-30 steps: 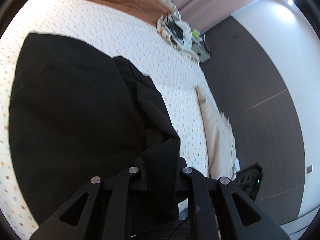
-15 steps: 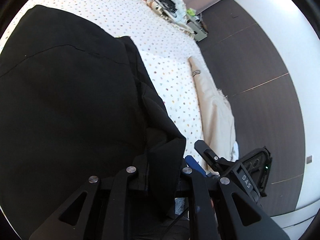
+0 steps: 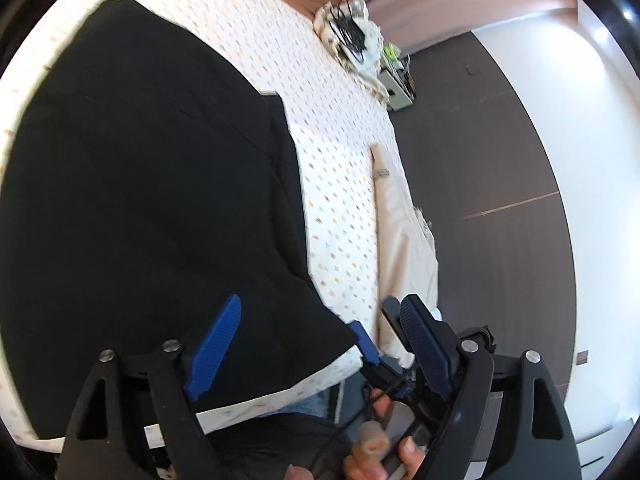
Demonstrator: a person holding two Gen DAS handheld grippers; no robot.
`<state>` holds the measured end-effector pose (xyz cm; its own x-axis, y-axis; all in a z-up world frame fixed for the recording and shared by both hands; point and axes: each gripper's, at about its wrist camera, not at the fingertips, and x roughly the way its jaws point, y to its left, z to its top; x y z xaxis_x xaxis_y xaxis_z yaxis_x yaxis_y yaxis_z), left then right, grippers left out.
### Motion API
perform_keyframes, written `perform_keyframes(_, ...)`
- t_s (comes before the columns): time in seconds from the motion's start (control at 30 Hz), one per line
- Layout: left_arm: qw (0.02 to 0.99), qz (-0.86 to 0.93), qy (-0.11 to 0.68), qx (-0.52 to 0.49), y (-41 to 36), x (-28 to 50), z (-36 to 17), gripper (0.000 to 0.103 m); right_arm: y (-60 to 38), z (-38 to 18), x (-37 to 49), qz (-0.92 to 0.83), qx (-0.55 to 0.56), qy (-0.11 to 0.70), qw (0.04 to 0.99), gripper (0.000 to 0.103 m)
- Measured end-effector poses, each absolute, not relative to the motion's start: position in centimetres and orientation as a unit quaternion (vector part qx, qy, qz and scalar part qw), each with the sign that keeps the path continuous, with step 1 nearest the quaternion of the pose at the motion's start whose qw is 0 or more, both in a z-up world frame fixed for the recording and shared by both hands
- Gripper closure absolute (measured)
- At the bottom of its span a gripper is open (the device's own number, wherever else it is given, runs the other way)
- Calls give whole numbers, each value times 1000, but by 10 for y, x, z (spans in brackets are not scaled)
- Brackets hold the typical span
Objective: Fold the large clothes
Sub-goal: 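Lay the folded jacket down and open both grippers, then grasp the folded black jacket's end with the right gripper while the left gripper grasps it too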
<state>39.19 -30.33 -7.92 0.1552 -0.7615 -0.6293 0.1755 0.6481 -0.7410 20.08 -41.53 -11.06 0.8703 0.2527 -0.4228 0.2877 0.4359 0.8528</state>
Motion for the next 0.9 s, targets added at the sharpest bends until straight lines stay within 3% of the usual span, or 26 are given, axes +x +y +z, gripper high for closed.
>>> perform_keyframes(0.43, 791, -230, 529, -205, -193, 380, -80, 20, -366, -109, 222, 57, 435, 317, 841, 26)
perform_keyframes(0.47, 793, -224, 529, -201, -186, 378, -83, 20, -363, -108, 223, 59, 430, 318, 843, 29)
perform_keyframes(0.53, 795, -217, 531, -196, -175, 376, -87, 20, -361, -109, 226, 60, 423, 322, 845, 75)
perform_keyframes(0.6, 793, -215, 536, -195, -171, 375, -96, 20, -363, -108, 226, 58, 424, 317, 846, 87)
perform_keyframes(0.7, 787, -206, 547, -195, -170, 376, -108, 20, -364, -107, 222, 60, 425, 309, 848, 95)
perform_keyframes(0.83, 782, -199, 559, -189, -162, 370, -123, 24, -377, -115, 213, 56, 441, 297, 845, 97)
perform_keyframes(0.9, 779, -200, 564, -187, -165, 366, -127, 32, -382, -119, 209, 58, 446, 291, 844, 97)
